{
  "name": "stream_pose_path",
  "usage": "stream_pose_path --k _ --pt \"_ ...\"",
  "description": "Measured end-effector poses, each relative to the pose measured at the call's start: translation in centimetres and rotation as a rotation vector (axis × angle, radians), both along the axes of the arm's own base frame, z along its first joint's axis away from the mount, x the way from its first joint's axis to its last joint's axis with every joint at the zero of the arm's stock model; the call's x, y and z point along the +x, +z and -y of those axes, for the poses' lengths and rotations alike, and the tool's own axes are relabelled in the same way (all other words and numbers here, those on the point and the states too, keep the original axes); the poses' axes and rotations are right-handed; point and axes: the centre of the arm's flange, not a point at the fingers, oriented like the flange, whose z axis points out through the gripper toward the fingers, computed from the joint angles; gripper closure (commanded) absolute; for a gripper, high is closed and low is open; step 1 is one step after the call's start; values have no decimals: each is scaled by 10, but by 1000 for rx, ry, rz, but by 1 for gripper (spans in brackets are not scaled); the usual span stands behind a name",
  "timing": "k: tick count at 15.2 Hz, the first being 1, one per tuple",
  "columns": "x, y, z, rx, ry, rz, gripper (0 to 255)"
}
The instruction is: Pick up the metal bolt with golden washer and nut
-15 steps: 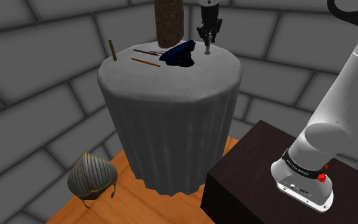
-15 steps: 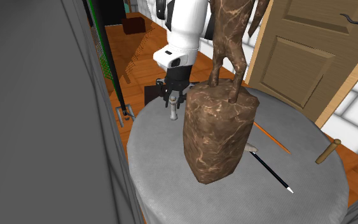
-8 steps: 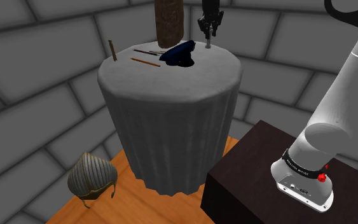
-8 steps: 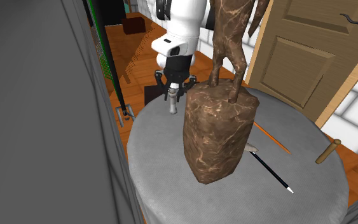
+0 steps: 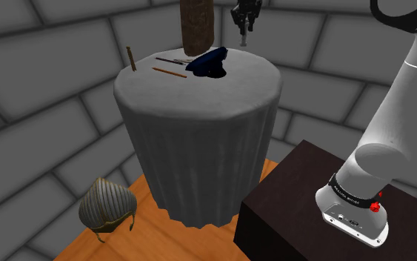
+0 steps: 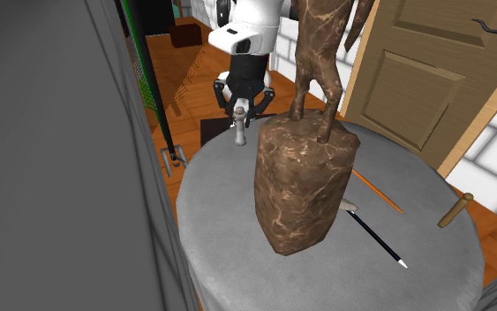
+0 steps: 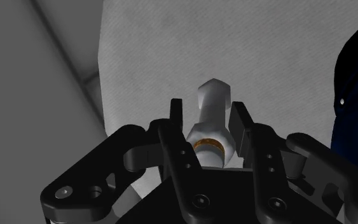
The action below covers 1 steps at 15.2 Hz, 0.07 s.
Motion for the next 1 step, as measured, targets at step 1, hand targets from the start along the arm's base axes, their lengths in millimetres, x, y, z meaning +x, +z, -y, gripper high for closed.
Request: stream_pose_path --k 1 --pt "0 3 0 0 0 0 255"
